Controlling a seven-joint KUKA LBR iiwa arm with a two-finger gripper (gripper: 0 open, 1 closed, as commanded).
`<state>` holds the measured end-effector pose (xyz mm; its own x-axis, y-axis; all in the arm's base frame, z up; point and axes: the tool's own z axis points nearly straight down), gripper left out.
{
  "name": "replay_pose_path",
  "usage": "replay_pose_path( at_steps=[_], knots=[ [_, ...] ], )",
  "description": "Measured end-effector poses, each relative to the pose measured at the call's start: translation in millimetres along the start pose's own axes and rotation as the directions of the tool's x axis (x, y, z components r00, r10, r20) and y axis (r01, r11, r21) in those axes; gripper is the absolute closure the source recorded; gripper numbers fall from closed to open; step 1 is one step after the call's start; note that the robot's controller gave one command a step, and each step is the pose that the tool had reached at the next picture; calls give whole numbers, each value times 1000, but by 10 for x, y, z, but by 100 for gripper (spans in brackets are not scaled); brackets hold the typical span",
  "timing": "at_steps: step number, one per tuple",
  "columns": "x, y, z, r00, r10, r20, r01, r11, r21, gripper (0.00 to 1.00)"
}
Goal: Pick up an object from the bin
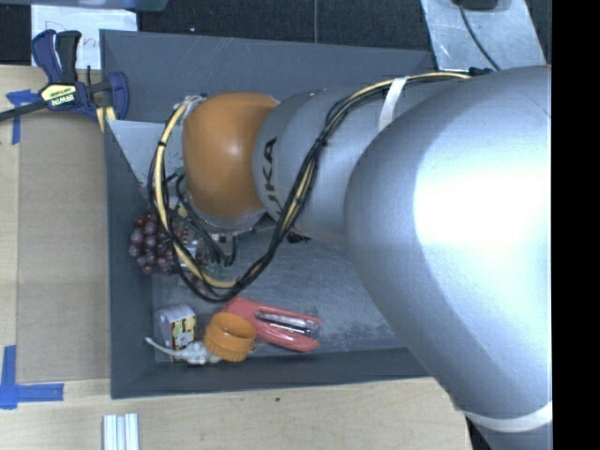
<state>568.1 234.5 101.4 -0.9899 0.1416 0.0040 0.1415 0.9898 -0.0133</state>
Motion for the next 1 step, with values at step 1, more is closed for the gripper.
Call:
replay_pose_path(
  at_steps=[1],
  knots=[
    [-1, -2, -28, 1000, 0, 1, 0, 1000, 0, 100]
  ],
)
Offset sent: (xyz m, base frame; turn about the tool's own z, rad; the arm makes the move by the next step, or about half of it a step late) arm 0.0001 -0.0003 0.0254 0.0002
